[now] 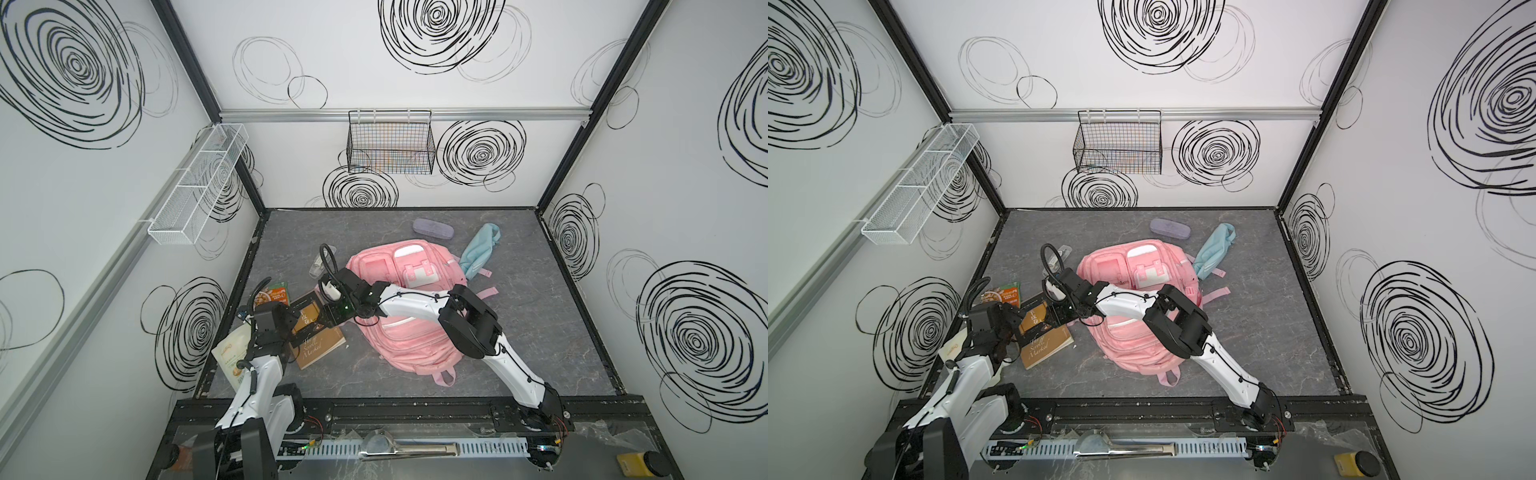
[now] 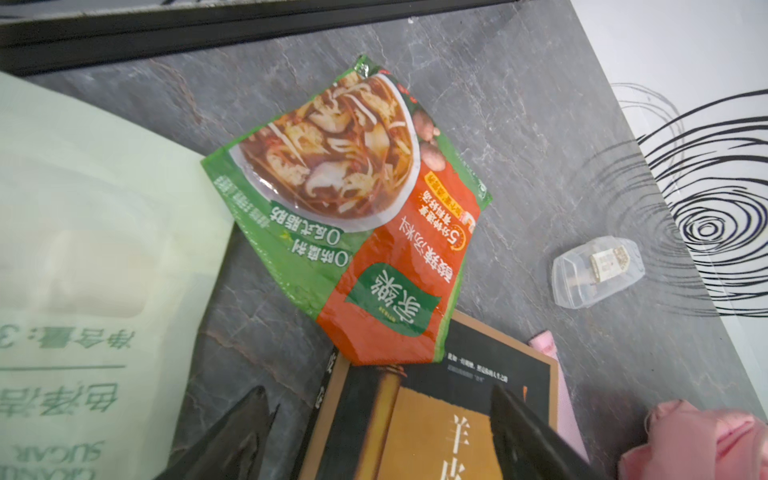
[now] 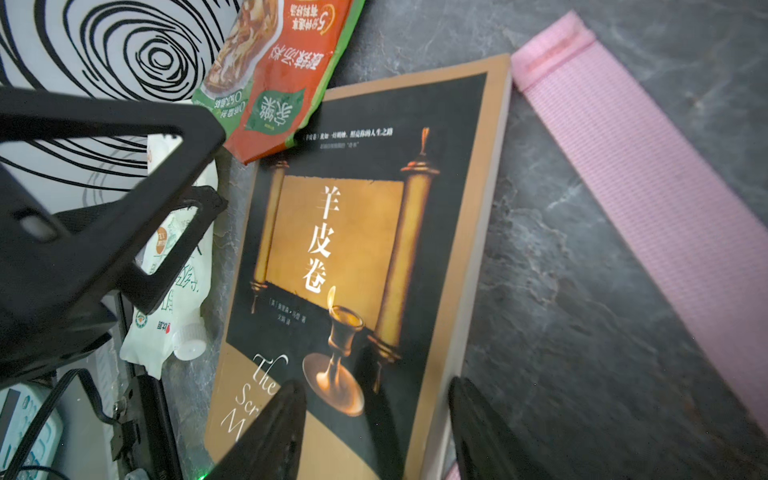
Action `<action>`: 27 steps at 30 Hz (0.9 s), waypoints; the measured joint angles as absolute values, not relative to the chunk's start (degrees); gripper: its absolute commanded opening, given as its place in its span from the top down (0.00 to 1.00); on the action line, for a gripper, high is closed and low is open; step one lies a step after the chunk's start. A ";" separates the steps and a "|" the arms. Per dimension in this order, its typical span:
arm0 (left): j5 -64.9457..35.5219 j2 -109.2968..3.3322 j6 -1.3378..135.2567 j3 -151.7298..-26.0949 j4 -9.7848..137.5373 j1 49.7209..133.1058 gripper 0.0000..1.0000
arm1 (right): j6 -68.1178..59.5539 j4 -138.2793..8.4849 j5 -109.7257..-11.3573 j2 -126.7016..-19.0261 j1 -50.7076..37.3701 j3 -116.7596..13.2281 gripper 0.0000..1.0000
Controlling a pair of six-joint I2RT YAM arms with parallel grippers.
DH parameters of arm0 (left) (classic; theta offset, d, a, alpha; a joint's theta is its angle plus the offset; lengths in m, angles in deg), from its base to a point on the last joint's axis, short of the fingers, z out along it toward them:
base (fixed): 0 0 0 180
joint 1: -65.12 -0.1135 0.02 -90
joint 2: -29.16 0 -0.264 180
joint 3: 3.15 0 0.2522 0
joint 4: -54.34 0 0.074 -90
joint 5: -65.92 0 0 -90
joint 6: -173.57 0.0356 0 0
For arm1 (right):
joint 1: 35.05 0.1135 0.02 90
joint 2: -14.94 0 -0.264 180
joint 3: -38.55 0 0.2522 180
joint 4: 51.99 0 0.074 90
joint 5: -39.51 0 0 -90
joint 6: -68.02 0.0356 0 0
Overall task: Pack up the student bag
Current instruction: 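Move the left gripper to the brown book while the right reaches across toward it, then grasp the brown book's edge with the right gripper and lift it upright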
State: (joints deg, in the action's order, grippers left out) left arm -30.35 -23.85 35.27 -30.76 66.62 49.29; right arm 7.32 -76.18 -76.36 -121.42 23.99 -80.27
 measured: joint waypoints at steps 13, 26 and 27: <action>-25.78 -29.91 34.79 -29.60 60.37 50.36 0.15 | 8.96 -75.62 -84.44 -122.03 21.85 -80.31 0.70; -25.56 -31.46 33.98 -28.79 56.59 51.28 0.16 | 16.08 -67.05 -96.97 -122.82 20.83 -80.51 0.69; -25.51 -31.55 33.96 -28.79 56.46 51.26 0.16 | 16.67 -66.72 -97.27 -122.86 20.85 -80.51 0.72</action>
